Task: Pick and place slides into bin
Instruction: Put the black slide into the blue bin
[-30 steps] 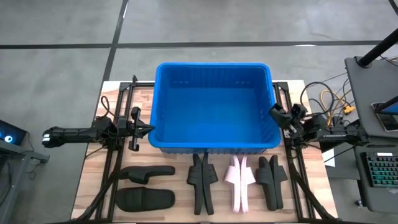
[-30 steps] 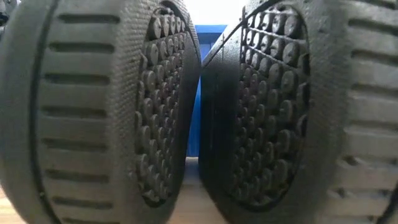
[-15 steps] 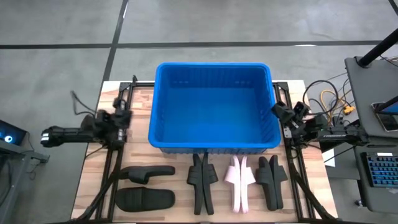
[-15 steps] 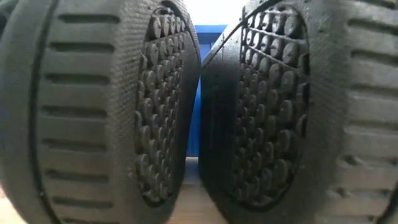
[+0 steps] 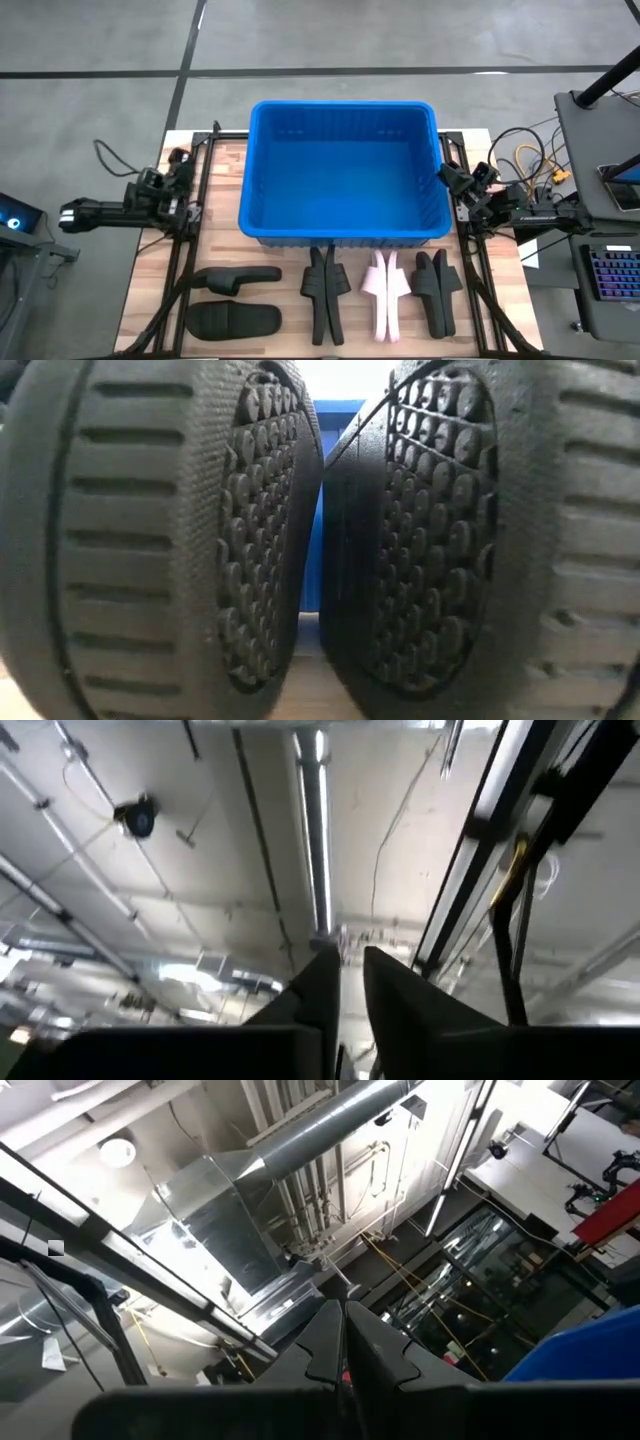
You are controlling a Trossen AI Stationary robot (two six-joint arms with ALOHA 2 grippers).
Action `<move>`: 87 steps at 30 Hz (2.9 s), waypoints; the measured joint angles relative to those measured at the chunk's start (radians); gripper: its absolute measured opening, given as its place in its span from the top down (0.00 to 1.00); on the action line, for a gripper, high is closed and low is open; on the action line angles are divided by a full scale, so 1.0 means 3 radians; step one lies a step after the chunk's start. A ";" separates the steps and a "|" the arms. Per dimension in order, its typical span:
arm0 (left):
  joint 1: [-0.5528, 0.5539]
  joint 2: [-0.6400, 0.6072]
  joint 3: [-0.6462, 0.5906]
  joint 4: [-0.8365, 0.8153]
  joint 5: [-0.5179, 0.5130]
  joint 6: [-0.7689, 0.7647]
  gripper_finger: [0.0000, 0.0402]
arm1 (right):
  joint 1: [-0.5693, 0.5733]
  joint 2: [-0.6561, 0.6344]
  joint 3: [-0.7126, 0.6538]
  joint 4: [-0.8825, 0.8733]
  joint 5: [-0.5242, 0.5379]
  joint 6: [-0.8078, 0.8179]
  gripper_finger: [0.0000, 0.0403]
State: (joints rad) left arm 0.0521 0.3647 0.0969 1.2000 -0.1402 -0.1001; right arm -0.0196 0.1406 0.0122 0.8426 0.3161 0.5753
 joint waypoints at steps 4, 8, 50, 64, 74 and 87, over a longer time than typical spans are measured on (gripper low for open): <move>-0.0001 0.0352 0.0321 -0.0396 0.0103 -0.0281 0.71 | 0.0000 0.0000 -0.0001 0.0001 0.0000 0.0001 0.98; -0.0003 0.0634 0.0729 -0.0853 0.0361 -0.0822 0.59 | 0.0000 0.0000 0.0000 0.0001 0.0059 -0.0028 0.98; -0.1479 0.3531 0.4711 -0.6331 0.0619 -0.3545 0.56 | 0.0000 0.0001 -0.0001 -0.0013 0.0233 -0.0001 0.98; -0.2055 0.3872 0.4811 -0.6820 0.0627 -0.4781 0.56 | 0.0000 -0.0001 0.0009 -0.0412 0.0207 -0.0026 0.98; -0.2236 0.3964 0.4794 -0.7698 0.0639 -0.5298 0.56 | -0.0001 -0.0001 0.0008 -0.0421 0.0213 -0.0025 0.98; -0.2413 0.4344 0.4798 -0.8323 0.0646 -0.6138 0.56 | 0.0000 0.0000 0.0003 -0.0440 0.0219 -0.0228 0.98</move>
State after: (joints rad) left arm -0.6720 1.6680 1.5364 -1.2968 0.0536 -1.9415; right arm -0.0196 0.1406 0.0132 0.7105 0.3817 0.5069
